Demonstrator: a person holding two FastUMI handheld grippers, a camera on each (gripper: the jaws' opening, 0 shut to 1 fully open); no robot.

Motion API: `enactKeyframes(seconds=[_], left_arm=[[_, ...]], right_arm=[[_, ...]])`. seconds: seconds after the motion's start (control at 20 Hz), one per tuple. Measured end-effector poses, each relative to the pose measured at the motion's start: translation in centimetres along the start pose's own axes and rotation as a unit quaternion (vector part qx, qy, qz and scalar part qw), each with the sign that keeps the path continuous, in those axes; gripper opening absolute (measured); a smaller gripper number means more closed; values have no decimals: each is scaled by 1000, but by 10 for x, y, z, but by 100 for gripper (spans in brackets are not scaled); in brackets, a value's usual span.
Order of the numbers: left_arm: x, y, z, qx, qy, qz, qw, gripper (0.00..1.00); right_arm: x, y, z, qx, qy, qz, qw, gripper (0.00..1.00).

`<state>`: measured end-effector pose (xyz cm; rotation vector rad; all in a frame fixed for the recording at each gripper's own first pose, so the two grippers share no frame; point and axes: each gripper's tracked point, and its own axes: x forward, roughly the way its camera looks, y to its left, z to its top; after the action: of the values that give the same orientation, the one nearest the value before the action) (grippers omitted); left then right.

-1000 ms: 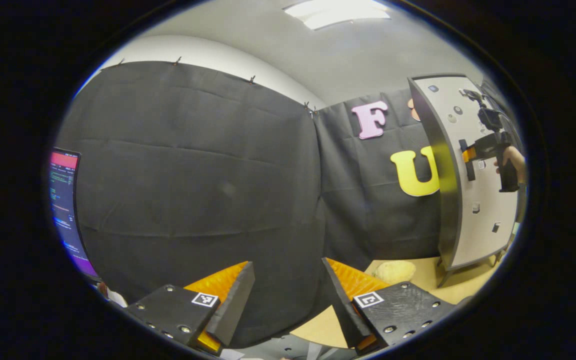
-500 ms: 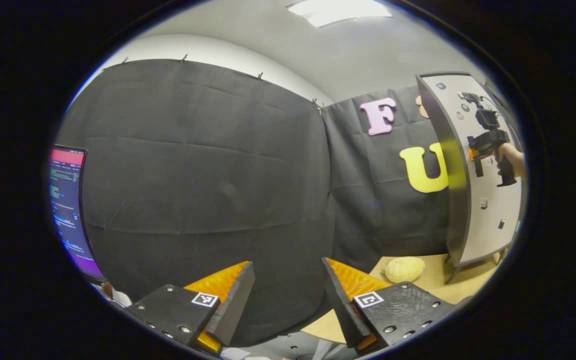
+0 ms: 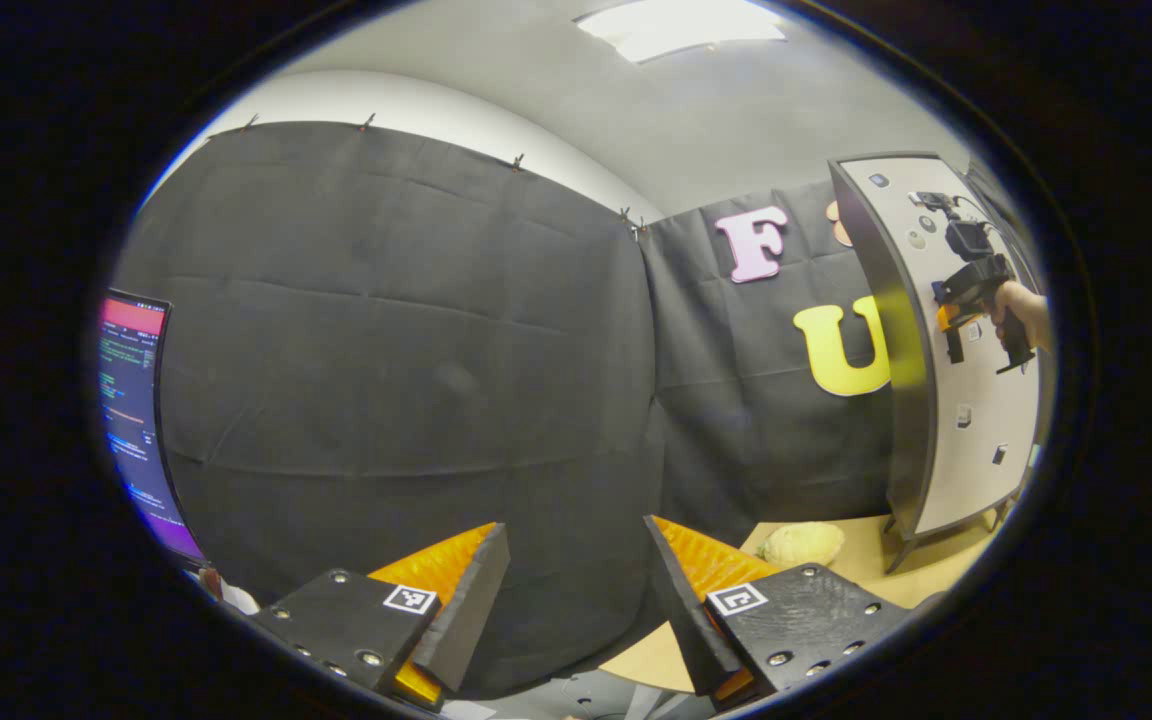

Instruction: Open the cabinet door with the right hand, grasp the bottle in the cabinet with the left hand and place it on the coaster, then close the cabinet door with the right hand.

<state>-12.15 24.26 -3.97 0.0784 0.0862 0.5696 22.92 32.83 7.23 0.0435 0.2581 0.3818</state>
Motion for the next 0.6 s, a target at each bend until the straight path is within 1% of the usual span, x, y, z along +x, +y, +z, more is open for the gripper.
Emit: enactKeyframes(seconds=[0.05, 0.2, 0.35, 0.6], left_arm=[[0, -2, 0, 1, -2, -4, 1000, 80], [3, -7, 5, 2, -9, -21, 1000, 81], [12, -35, 13, 1, -15, -48, 999, 81], [14, -70, 20, -6, -24, -96, 995, 80]], right_arm=[[-4, 1, 0, 2, 0, 5, 1000, 23], [-9, 1, 0, 6, 0, 23, 1000, 24], [-13, -2, -1, 7, -1, 39, 999, 24], [-19, -6, -2, 6, 1, 50, 999, 23]])
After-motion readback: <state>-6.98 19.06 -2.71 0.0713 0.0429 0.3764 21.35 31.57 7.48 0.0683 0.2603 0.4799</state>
